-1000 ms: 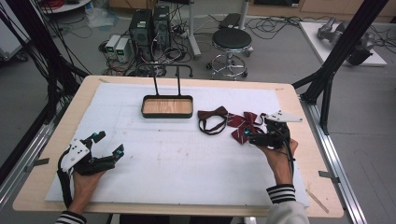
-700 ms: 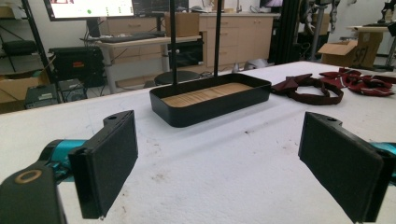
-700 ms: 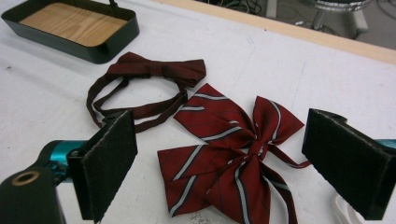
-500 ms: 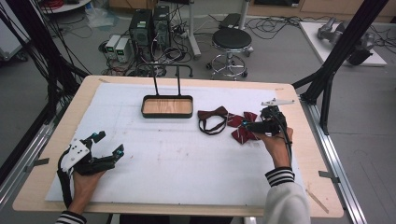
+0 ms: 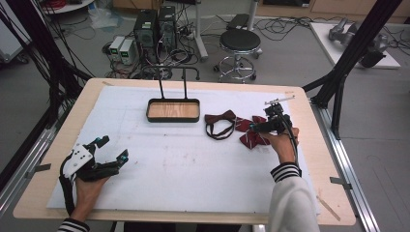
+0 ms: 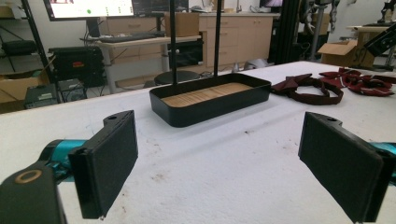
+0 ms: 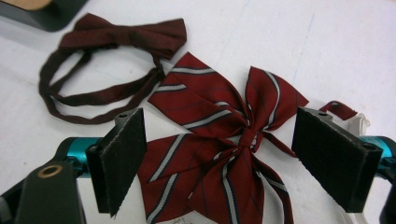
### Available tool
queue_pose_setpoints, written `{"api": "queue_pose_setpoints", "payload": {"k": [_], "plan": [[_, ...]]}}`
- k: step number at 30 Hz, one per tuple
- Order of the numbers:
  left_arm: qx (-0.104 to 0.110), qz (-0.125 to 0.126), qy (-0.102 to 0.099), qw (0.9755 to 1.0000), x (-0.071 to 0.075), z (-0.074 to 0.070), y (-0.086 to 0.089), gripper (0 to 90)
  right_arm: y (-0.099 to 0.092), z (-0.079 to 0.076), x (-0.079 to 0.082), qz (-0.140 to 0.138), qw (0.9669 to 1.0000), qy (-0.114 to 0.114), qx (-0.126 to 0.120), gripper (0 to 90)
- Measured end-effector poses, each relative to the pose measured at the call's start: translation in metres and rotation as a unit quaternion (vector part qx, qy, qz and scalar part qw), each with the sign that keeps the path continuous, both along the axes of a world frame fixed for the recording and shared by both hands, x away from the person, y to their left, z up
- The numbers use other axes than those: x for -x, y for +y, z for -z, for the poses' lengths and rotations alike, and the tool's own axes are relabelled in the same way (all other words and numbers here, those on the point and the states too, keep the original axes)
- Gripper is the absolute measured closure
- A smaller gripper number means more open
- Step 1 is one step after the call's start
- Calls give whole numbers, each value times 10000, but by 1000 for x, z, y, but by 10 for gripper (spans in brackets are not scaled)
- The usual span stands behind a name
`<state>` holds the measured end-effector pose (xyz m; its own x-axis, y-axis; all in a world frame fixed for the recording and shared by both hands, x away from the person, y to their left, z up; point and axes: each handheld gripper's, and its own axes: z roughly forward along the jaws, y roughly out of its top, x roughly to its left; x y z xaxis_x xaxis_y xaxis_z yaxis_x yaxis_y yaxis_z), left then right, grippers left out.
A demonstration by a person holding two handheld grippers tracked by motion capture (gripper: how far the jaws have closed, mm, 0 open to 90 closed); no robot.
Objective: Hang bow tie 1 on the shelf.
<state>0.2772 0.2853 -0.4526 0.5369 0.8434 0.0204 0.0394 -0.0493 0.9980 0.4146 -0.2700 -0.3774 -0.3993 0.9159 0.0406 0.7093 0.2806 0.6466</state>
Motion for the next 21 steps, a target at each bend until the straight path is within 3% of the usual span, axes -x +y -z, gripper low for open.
{"api": "queue_pose_setpoints", "payload": {"k": [9, 15, 21], "plan": [[-3, -2, 0, 10000, 0, 0, 0, 123, -2, 8, -14, 318, 9987, 393, -90, 216], [-7, -1, 5, 10000, 0, 0, 0, 123, 0, 17, -23, 385, 9970, 673, -12, 242], [-6, -4, 10, 10000, 0, 0, 0, 124, 0, 16, -31, 471, 9944, 933, 129, 246]]}}
